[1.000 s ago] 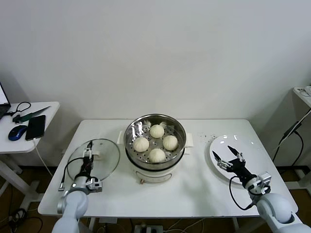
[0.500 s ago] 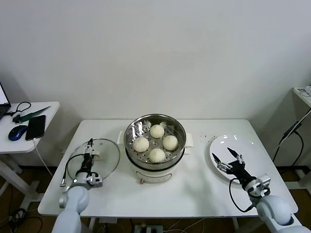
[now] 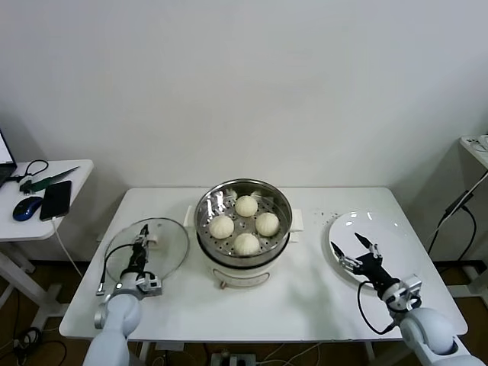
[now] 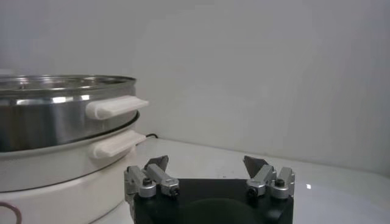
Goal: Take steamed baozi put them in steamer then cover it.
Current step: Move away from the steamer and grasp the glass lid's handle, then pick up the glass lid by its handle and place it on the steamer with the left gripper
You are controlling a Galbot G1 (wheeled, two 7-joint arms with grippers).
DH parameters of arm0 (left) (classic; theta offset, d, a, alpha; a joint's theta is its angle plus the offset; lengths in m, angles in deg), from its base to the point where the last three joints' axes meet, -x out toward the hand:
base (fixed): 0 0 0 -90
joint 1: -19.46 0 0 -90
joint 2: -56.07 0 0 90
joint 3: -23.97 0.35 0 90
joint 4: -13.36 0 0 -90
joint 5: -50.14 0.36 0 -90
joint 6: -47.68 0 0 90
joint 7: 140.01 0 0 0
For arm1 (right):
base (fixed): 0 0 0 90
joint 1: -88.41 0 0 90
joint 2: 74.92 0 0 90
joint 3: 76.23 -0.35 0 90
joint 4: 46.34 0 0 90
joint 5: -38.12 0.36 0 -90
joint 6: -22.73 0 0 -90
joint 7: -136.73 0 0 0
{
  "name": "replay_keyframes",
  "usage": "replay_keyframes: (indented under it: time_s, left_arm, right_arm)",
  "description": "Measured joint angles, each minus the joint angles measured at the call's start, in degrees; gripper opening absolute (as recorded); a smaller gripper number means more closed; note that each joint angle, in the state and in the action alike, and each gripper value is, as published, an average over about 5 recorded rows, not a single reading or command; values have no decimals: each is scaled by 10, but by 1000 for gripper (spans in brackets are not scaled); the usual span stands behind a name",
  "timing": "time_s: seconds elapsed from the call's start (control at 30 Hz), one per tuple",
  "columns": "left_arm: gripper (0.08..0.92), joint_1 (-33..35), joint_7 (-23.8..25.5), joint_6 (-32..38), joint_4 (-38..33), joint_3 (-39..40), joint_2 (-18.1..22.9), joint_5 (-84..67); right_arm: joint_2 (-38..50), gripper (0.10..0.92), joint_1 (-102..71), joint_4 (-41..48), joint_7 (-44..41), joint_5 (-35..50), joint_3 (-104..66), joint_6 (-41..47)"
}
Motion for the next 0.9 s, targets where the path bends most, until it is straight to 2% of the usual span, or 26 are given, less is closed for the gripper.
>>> replay_keyframes:
  time_s: [0.13,0.23,0.53,0.9]
  left_arm:
    - [188,5,-2,-1,-8,0,-3,-9]
    - [147,10,-6,-4,-19,1,-7,-17]
    - [147,45,-7,-29,-94,1,-23,-43]
    - [147,134,14,-123,-264,7,-56,-57]
  right_arm:
    - [0,823,1,1,-1,-2,1,-1]
    - [0,823,2,2,-1,-2,1,-2]
    - [2,823,2,6,-2,-4,-1,-4]
    - [1,823,5,16,-4,-6,-8,-7]
